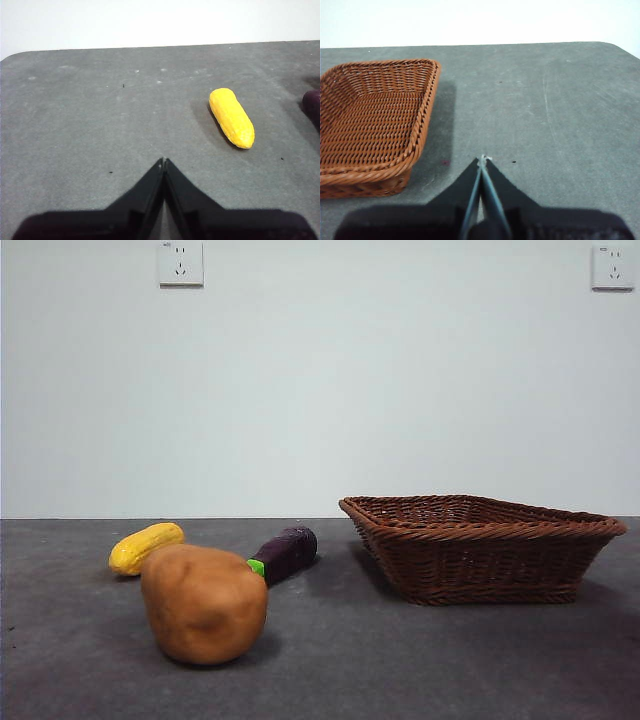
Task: Help me put the vegetables on the table into the basket
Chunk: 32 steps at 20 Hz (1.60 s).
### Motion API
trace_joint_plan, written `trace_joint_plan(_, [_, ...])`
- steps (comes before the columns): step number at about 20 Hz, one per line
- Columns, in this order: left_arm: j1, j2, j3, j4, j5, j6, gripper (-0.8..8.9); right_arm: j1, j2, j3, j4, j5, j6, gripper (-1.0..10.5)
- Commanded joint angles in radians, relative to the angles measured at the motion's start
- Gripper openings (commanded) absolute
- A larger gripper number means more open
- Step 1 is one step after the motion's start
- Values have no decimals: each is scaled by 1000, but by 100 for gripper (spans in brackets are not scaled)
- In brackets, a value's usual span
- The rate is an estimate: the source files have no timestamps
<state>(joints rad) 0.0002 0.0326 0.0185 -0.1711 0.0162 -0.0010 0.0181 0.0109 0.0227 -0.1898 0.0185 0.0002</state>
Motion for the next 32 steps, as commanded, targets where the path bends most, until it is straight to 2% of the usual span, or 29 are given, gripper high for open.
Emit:
trace_joint_plan(1, [4,0,-10,4,3,3,-4,0,-2,-9,4,0,-2,1])
trace_joint_plan(15, [4,0,-10,8,18,1,-4,1,-2,-9,5,-6,8,1])
trace_joint_plan(23, [3,0,-10,3,18,0,-4,1,0,-9,4,-23,271,-3])
trace_joint_plan(25, [3,1,-10,3,18,-16,-4,1,7,-9,4,-23,294,-8])
trace_joint_plan(28, [3,13,-10,3,21,-90,-6,1,26,-8,5,-24,338,-9])
trace_joint_plan(32, [3,50,-1,4,68,-130,-6,1,58,23,-30,-30,414,-9])
